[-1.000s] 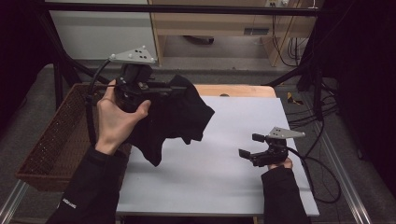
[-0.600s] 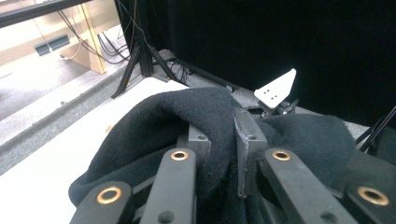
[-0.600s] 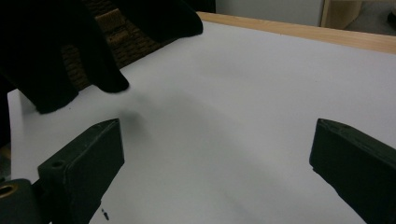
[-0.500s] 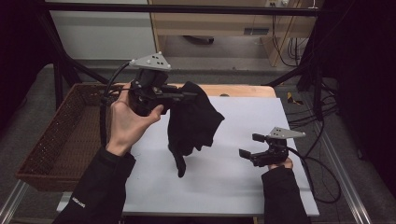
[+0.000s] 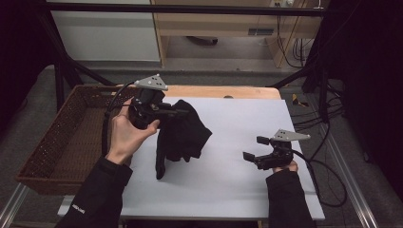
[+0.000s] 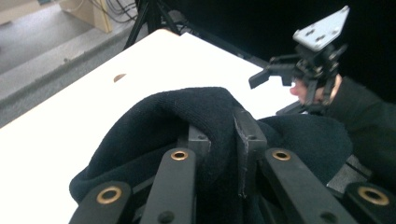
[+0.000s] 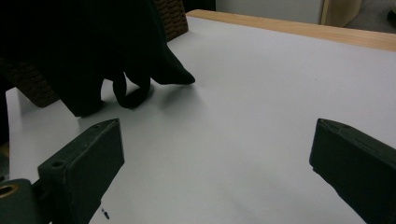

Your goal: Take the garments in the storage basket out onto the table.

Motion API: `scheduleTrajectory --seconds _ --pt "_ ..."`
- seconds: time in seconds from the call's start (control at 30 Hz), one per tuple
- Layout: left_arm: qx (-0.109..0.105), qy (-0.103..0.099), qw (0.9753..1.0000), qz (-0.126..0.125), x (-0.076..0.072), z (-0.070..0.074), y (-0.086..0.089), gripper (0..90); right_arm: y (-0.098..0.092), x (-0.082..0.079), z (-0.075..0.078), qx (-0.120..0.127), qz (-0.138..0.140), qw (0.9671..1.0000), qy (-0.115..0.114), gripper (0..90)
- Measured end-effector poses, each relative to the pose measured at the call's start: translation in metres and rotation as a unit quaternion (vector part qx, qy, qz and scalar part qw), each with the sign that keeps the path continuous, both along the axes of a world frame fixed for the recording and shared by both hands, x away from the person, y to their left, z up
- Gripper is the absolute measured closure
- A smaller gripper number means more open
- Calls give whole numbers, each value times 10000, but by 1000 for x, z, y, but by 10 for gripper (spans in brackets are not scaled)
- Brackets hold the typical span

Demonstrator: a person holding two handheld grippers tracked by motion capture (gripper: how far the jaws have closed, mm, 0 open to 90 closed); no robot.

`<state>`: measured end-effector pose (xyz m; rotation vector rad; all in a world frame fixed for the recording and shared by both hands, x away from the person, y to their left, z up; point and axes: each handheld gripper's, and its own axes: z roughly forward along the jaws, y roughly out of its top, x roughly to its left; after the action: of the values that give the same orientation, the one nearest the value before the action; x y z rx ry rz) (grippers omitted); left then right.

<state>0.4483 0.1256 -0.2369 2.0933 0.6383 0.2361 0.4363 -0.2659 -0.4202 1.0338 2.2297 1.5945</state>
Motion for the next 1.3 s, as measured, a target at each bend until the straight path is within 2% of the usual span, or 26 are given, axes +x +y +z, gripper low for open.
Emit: scheduleTrajectory --seconds 0.3,0.63,1.3 --pt "124 128 9997 172 5 -24 19 788 0 0 0 -4 -2 10000 -7 34" --pt "164 281 9989 328 9 -47 40 787 0 0 -1 -29 -6 10000 6 34" --pt "340 583 9969 416 12 -100 45 780 0 1 -2 -27 -6 10000 29 34"
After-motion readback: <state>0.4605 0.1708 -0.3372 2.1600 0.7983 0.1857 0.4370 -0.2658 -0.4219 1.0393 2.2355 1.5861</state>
